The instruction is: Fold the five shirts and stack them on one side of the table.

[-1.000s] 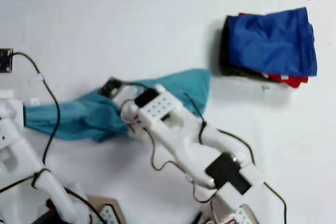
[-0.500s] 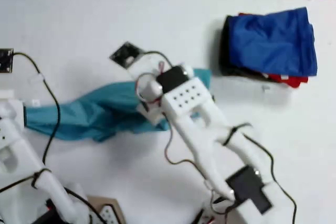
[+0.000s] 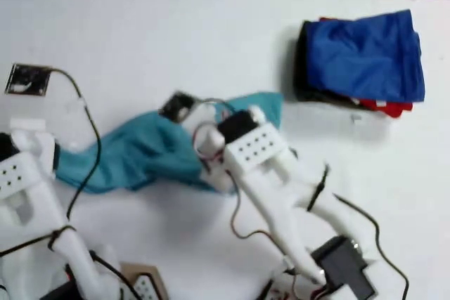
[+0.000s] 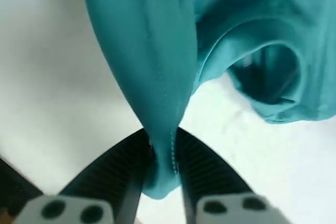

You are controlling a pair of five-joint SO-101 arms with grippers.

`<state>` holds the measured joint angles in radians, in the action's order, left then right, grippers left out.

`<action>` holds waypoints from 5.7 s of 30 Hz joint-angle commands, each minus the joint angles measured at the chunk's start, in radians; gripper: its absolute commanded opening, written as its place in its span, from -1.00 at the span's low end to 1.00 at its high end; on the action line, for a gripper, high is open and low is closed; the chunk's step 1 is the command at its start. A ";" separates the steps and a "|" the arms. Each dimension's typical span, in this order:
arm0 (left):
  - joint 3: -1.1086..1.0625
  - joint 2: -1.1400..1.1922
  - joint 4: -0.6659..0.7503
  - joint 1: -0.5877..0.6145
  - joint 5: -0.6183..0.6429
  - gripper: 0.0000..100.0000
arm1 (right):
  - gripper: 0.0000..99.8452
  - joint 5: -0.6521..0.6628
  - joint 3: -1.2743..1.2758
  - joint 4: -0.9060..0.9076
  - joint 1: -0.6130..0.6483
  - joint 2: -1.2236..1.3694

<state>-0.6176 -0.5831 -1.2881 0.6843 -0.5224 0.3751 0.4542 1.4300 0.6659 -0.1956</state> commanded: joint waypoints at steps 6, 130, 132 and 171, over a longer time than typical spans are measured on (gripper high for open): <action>0.039 -0.011 0.000 -0.015 -0.005 -0.95 | -0.78 0.126 0.071 0.061 -0.008 -0.206; 0.839 -0.486 -0.354 -0.184 0.110 -0.95 | -0.97 0.143 -1.094 -0.051 -0.694 -0.796; 0.839 -0.486 -0.354 -0.184 0.110 -0.95 | -0.97 0.143 -1.094 -0.054 -0.693 -0.791; 0.682 0.339 0.057 -0.293 0.077 -0.95 | -0.96 0.112 -0.661 -0.367 -0.572 -0.013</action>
<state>-0.0069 -0.3330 -1.2528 0.3943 -0.4411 0.4872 -0.1642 1.0541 0.0783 -0.2555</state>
